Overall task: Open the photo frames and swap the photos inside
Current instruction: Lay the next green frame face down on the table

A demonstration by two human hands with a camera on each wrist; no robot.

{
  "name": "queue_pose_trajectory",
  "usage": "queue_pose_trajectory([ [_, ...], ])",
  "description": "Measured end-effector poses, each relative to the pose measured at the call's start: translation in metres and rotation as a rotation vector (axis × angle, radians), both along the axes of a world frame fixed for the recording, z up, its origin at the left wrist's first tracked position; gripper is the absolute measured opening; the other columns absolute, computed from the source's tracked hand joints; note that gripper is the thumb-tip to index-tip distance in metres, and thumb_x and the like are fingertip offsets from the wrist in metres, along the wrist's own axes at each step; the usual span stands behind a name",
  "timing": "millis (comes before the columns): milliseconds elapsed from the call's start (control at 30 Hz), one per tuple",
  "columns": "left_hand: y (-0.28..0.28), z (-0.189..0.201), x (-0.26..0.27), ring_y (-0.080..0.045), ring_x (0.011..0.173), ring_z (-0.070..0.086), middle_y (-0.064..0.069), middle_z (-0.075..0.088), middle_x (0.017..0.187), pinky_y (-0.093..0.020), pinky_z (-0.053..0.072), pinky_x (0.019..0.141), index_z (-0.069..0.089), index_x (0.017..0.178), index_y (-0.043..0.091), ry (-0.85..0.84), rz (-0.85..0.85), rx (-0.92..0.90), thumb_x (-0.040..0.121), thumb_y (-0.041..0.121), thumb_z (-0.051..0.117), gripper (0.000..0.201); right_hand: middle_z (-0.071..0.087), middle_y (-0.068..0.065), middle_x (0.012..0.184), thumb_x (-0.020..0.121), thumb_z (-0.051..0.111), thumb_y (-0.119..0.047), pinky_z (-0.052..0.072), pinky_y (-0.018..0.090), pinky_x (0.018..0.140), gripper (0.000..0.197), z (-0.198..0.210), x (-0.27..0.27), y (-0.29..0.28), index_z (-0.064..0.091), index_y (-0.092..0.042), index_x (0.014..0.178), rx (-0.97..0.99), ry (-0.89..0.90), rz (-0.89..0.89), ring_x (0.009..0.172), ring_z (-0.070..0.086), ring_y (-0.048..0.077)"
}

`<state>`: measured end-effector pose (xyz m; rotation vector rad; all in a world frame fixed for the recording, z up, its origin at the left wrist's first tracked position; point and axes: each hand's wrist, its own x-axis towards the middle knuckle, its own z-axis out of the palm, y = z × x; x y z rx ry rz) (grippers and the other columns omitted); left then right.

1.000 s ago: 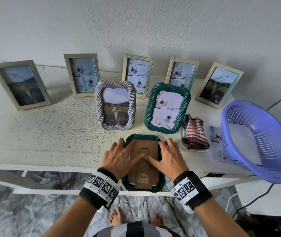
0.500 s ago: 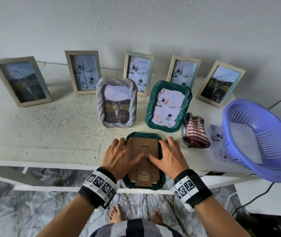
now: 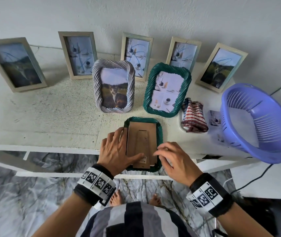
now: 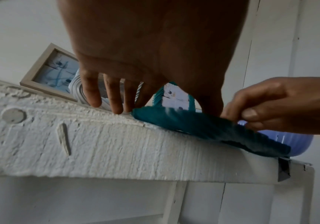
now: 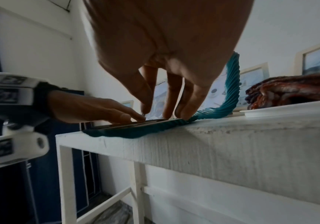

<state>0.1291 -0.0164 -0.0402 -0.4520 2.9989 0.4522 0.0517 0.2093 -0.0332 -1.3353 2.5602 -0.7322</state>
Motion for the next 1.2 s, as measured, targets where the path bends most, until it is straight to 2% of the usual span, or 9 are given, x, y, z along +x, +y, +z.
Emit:
queue_pose_trajectory([
  [133, -0.001, -0.003, -0.002, -0.023, 0.132, 0.03, 0.003, 0.027, 0.152, -0.041, 0.025, 0.108, 0.022, 0.149, 0.019, 0.007, -0.01, -0.05, 0.059, 0.094, 0.032, 0.117, 0.057, 0.004, 0.118, 0.088, 0.036, -0.019, 0.041, 0.03, 0.1, 0.04, -0.007, 0.005, 0.015, 0.071, -0.022, 0.106, 0.093, 0.003, 0.098, 0.122, 0.044, 0.021],
  [300, 0.0, -0.005, -0.002, -0.025, 0.128, 0.036, 0.004, 0.035, 0.148, -0.043, 0.026, 0.108, 0.032, 0.146, 0.019, 0.028, -0.008, -0.102, 0.06, 0.094, 0.036, 0.114, 0.059, 0.008, 0.11, 0.081, 0.05, -0.002, 0.054, 0.037, 0.081, 0.026, -0.004, 0.002, 0.006, 0.067, -0.018, 0.094, 0.181, 0.108, 0.152, 0.11, 0.047, 0.03],
  [433, 0.001, -0.006, -0.001, -0.026, 0.127, 0.036, 0.005, 0.035, 0.149, -0.043, 0.026, 0.109, 0.033, 0.146, 0.019, 0.032, 0.005, -0.1, 0.058, 0.094, 0.033, 0.115, 0.06, 0.004, 0.104, 0.083, 0.037, -0.011, 0.051, 0.036, 0.081, 0.03, -0.001, -0.004, 0.005, 0.067, -0.015, 0.088, 0.162, 0.085, 0.163, 0.106, 0.046, 0.028],
  [633, 0.003, -0.004, 0.001, -0.024, 0.132, 0.029, 0.003, 0.025, 0.154, -0.042, 0.028, 0.109, 0.02, 0.152, 0.021, 0.022, 0.037, 0.053, 0.06, 0.093, 0.037, 0.118, 0.053, 0.002, 0.102, 0.087, 0.029, -0.024, 0.041, 0.029, 0.084, 0.054, 0.005, 0.005, -0.002, 0.051, -0.025, 0.136, 0.177, 0.015, 0.042, 0.098, 0.042, 0.02],
  [700, 0.0, -0.002, 0.005, -0.024, 0.127, 0.033, 0.0, 0.031, 0.146, -0.043, 0.033, 0.107, 0.019, 0.152, 0.024, 0.047, 0.074, 0.153, 0.063, 0.091, 0.037, 0.113, 0.051, 0.003, 0.098, 0.087, 0.03, -0.026, 0.045, 0.032, 0.079, 0.054, 0.004, 0.008, -0.007, 0.054, -0.027, 0.135, 0.191, 0.056, 0.018, 0.094, 0.043, 0.021],
  [800, -0.007, 0.002, 0.018, -0.02, 0.104, 0.056, -0.003, 0.054, 0.116, -0.042, 0.048, 0.094, 0.043, 0.141, 0.02, 0.178, 0.134, 0.322, 0.077, 0.076, 0.049, 0.085, 0.049, 0.003, 0.099, 0.087, 0.034, -0.024, 0.048, 0.036, 0.079, 0.05, 0.002, 0.009, -0.01, 0.059, -0.027, 0.13, 0.184, 0.084, -0.015, 0.093, 0.043, 0.021],
  [900, -0.016, 0.01, 0.03, -0.003, 0.075, 0.066, 0.007, 0.068, 0.092, -0.024, 0.054, 0.071, 0.059, 0.125, 0.022, 0.137, 0.168, 0.477, 0.082, 0.047, 0.07, 0.051, 0.049, 0.004, 0.11, 0.085, 0.042, -0.019, 0.049, 0.037, 0.084, 0.046, 0.0, 0.011, -0.013, 0.061, -0.025, 0.127, 0.179, 0.082, -0.034, 0.098, 0.043, 0.022],
  [1000, -0.02, 0.011, 0.035, 0.006, 0.071, 0.065, 0.015, 0.067, 0.085, -0.011, 0.049, 0.063, 0.055, 0.123, 0.03, 0.008, 0.16, 0.611, 0.076, 0.047, 0.077, 0.055, 0.052, 0.006, 0.123, 0.082, 0.052, -0.013, 0.049, 0.038, 0.085, 0.041, 0.0, 0.014, -0.02, 0.065, -0.021, 0.121, 0.153, 0.078, -0.065, 0.1, 0.044, 0.024],
  [1200, -0.019, 0.004, 0.035, -0.01, 0.065, 0.071, -0.001, 0.072, 0.081, -0.035, 0.061, 0.067, 0.052, 0.116, 0.027, 0.0, 0.2, 0.798, 0.076, 0.03, 0.082, 0.05, 0.057, 0.005, 0.115, 0.083, 0.056, -0.013, 0.048, 0.036, 0.08, 0.027, 0.001, 0.018, -0.033, 0.066, -0.016, 0.108, 0.125, 0.079, -0.117, 0.098, 0.047, 0.023],
])
